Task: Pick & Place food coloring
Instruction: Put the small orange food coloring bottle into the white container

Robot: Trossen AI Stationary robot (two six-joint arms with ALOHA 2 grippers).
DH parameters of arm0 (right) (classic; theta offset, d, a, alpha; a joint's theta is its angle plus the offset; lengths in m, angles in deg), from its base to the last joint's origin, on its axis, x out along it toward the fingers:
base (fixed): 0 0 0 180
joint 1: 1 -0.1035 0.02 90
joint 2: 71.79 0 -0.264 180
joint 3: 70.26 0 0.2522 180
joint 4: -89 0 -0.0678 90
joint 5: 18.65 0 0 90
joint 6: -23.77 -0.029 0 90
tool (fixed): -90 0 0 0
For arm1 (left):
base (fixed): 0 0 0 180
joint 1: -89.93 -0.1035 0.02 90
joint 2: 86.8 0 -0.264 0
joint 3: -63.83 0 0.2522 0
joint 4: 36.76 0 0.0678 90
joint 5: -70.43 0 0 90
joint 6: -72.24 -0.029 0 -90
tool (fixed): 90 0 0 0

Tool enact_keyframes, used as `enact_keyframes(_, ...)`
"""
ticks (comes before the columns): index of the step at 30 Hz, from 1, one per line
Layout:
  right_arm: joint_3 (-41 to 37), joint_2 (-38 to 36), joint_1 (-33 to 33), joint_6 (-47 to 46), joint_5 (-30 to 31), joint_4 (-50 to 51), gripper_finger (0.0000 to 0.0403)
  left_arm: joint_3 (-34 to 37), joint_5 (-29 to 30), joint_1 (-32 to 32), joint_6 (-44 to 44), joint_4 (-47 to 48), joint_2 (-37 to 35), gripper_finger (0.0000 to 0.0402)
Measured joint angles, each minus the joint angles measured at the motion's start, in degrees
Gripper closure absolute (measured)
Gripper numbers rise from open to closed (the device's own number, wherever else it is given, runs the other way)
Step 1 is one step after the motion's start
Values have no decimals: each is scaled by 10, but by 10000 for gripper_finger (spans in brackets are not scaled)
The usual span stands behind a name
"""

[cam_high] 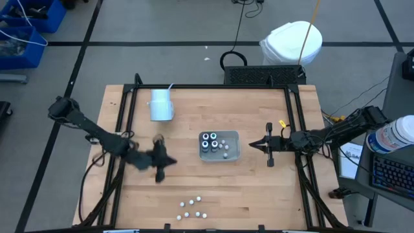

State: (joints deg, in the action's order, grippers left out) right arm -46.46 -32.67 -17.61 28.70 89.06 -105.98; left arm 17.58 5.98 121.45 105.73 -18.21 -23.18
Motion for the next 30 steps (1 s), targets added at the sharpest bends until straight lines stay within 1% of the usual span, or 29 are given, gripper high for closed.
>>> enact_keyframes(5,0,0,0,-12,0,-20,403,-205,-1,106,59,167,149,399)
enact_keyframes(7,0,0,0,-12,0,-23,403,-276,2,138,66,207,202,399)
enact_keyframes(10,0,0,0,-11,0,-27,403,-361,22,179,82,251,267,395)
enact_keyframes(13,0,0,0,-12,0,-28,403,-423,40,206,122,293,328,389)
enact_keyframes(16,0,0,0,-12,0,-27,403,-471,69,220,195,344,379,387)
enact_keyframes(19,0,0,0,-12,0,-23,403,-509,67,217,266,395,422,386)
enact_keyframes(22,0,0,0,-12,0,-23,403,-526,62,210,267,399,443,384)
enact_keyframes(25,0,0,0,-12,0,-23,403,-526,51,208,252,391,455,368)
enact_keyframes(27,0,0,0,-11,0,-23,403,-525,34,205,247,385,462,348)
enact_keyframes(30,0,0,0,-11,0,-23,403,-525,20,204,244,382,466,306)
